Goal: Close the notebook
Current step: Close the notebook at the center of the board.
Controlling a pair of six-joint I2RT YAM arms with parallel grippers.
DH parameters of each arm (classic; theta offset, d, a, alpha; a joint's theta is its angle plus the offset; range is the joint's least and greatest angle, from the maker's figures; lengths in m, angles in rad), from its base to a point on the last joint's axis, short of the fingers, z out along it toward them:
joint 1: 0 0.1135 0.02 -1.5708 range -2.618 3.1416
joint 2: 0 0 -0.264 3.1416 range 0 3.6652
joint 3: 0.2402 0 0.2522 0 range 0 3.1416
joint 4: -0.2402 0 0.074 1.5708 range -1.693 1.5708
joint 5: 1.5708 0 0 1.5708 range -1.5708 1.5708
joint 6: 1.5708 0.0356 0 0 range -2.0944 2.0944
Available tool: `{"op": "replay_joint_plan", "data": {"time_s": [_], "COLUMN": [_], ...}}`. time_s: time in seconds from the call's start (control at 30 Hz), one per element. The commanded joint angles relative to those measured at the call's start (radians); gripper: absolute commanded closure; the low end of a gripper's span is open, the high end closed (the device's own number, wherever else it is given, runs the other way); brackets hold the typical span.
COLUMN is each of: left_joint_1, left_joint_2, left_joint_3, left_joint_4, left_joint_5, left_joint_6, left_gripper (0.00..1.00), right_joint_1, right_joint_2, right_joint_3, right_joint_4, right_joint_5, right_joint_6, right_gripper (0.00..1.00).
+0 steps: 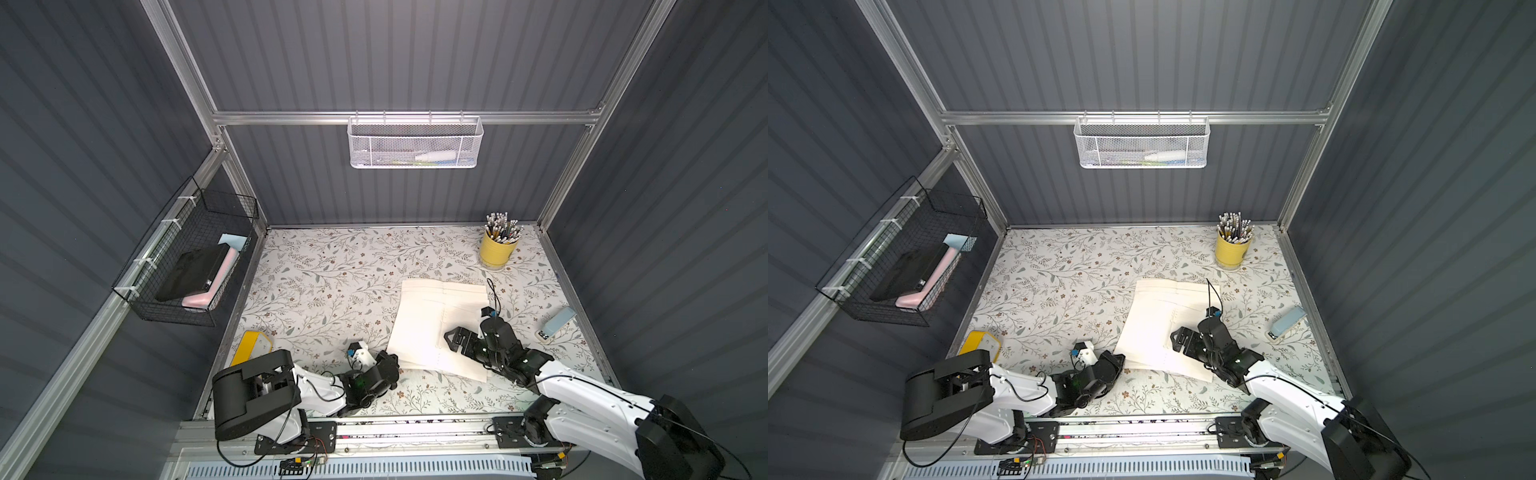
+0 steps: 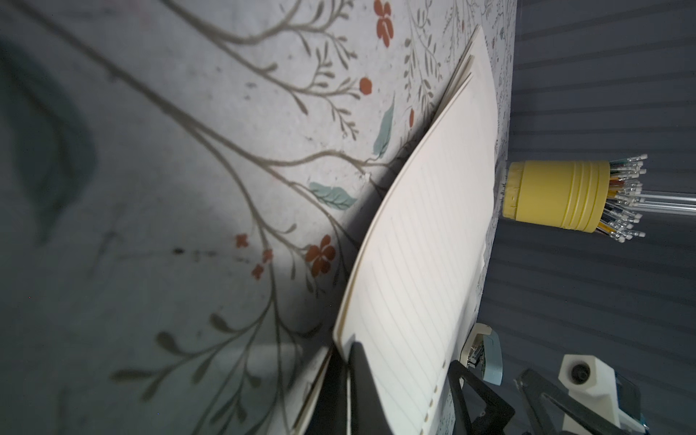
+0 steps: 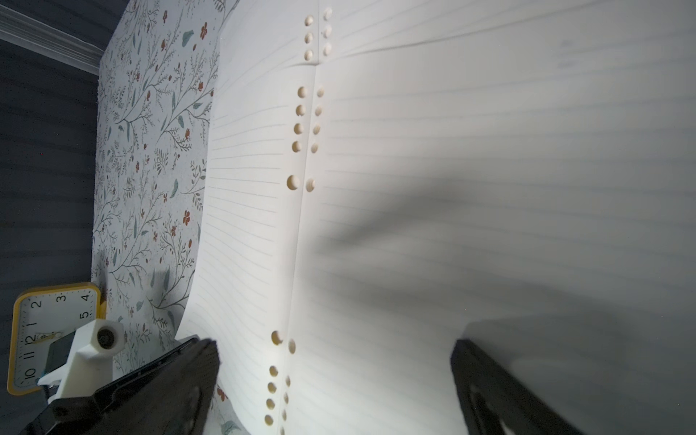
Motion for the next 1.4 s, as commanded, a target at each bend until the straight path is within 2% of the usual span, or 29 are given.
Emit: {"op": "replay_joint_plan", "data": {"time_s": [0.0,0.3,0.5,0.67,0.9,1.07,1.23,1.37], "left_joint_1": [-0.005,-0.002,-0.002,-0.003,-0.003,-0.003,-0.003,-0.002], "left_joint_2": [-0.059,-0.282,-0.395,-0.43,-0.475,-0.451,-0.441,-0.462], "left_joint_3": [0.02,0.079,0.096,0.147,0.156,0.198,0.248,0.259], "left_joint_4": [-0.092,-0.28,-0.459,-0.586,-0.698,-0.797,-0.907,-0.937], "left_joint_5": [-0.041,-0.125,-0.199,-0.253,-0.297,-0.31,-0.366,-0.392], "left_joint_6": [0.102,0.423,0.503,0.613,0.674,0.719,0.72,0.759], "left_gripper": [1.0,1.0,1.0,1.0,1.0,1.0,1.0,1.0], "right_joint_1": [0.003,0.005,0.012,0.017,0.018,0.018,0.02,0.022], "right_joint_2": [-0.021,0.067,0.151,0.211,0.424,0.508,0.546,0.54], "right_joint_3": [0.039,0.143,0.206,0.245,0.448,0.494,0.503,0.52], "right_joint_4": [-0.087,-0.067,-0.014,0.051,0.002,0.029,0.077,0.079], "right_joint_5": [0.014,-0.024,-0.054,-0.079,-0.152,-0.213,-0.273,-0.261], "right_joint_6": [-0.037,-0.078,-0.099,-0.114,-0.211,-0.204,-0.183,-0.187], "right_gripper": [0.01,0.01,0.01,0.01,0.01,0.01,0.01,0.01]}}
